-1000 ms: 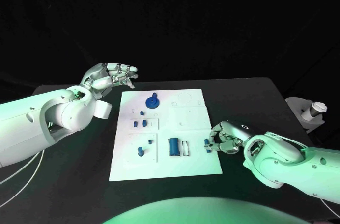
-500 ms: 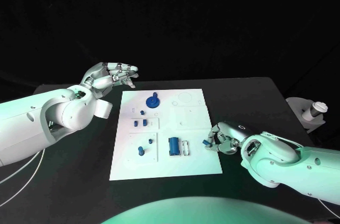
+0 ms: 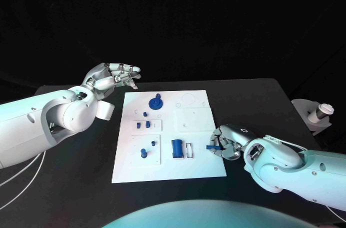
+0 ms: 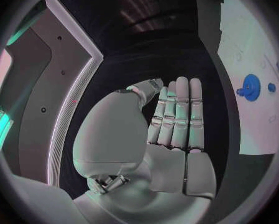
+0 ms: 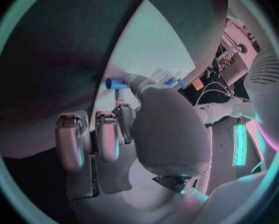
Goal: Assemble the parts on the task board
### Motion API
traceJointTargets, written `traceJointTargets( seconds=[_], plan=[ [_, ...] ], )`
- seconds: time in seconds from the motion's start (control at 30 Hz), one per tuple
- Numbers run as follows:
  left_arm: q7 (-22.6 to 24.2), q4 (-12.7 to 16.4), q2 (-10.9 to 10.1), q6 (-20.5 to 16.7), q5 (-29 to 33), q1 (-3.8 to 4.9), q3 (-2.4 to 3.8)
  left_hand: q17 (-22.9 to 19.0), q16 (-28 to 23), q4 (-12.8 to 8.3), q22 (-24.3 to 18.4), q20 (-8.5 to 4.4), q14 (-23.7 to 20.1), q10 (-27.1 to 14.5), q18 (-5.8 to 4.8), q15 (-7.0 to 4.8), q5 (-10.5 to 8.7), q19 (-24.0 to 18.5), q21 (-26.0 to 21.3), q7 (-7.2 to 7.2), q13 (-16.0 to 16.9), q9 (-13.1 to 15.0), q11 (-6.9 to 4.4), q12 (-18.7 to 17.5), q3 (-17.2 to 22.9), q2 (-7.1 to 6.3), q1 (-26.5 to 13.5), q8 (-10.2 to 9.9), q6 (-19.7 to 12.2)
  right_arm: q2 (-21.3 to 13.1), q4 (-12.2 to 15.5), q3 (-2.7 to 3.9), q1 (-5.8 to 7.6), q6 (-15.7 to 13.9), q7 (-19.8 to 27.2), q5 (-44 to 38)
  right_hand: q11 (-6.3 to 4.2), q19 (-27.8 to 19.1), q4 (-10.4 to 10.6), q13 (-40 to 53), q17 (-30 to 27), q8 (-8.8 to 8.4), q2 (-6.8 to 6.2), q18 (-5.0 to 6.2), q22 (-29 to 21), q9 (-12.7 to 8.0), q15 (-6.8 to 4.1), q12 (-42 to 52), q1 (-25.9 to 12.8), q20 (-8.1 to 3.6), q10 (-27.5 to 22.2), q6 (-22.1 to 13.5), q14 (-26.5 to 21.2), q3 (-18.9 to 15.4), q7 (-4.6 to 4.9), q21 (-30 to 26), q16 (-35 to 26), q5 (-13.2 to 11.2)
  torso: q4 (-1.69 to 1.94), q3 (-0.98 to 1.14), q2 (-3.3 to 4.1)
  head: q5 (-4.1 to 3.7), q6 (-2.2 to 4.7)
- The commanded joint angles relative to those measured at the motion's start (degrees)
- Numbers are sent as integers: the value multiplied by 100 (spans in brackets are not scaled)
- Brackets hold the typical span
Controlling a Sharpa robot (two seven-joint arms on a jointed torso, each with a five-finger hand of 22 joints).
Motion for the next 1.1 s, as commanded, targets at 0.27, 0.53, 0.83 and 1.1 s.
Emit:
traceJointTargets(
  seconds=[0.27, 0.53, 0.83, 1.1],
  plan=[
    [28, 21, 10, 87, -21, 4, 4, 5, -23, 17, -5, 22, -5, -44, 19, 18, 20, -22, -29, 2, 8, -5, -3, 37, 19, 6, -11, -4, -25, 115, 312, 1, 95, -521, -116, 147, 15, 592, -596, 495, 1115, 324, 2, -35, 1501, 103, -2, 51, -579, -28, 40, -35, 515, 843, -40, 88, 41, 137, 2, -3, -2, 13, 12],
    [30, 29, 29, 98, -23, 4, 4, 5, -23, 17, -5, 22, -5, -44, 19, 18, 20, -22, -29, 2, 8, -5, -3, 37, 19, 6, -11, -4, -25, 448, 309, 5, 149, -609, -64, 629, 1, 600, -522, 530, 1136, 336, 17, -40, 1508, 117, -13, 101, -845, -37, 67, 5, 520, 892, -58, 113, 49, 125, 16, -7, 2, -1, 6],
    [21, 37, 26, 101, -24, 5, 4, 5, -23, 17, -5, 22, -5, -44, 19, 18, 20, -22, -29, 2, 8, -5, -3, 37, 19, 6, -11, -4, -25, 707, 114, 3, 89, -251, -142, 1003, -18, 600, -389, 593, 1172, 356, 5, -40, 1508, 130, -30, 191, -1223, -55, 110, 91, 527, 773, -82, 113, 64, 393, 0, 2, 4, 21, -17],
    [14, 42, 25, 113, -24, 5, 4, 7, -24, 14, -6, 22, -9, -50, 19, 19, 19, -18, -33, 3, 9, -7, -1, 39, 25, 7, -10, -1, -27, 790, 28, 3, 62, -97, -253, 1073, -45, 600, -231, 704, 1296, 369, 23, -40, 1508, 121, -51, 368, -1497, -73, 191, 207, 553, 582, -116, 113, 116, 365, -3, 1, 1, 29, -25]
  ],
)
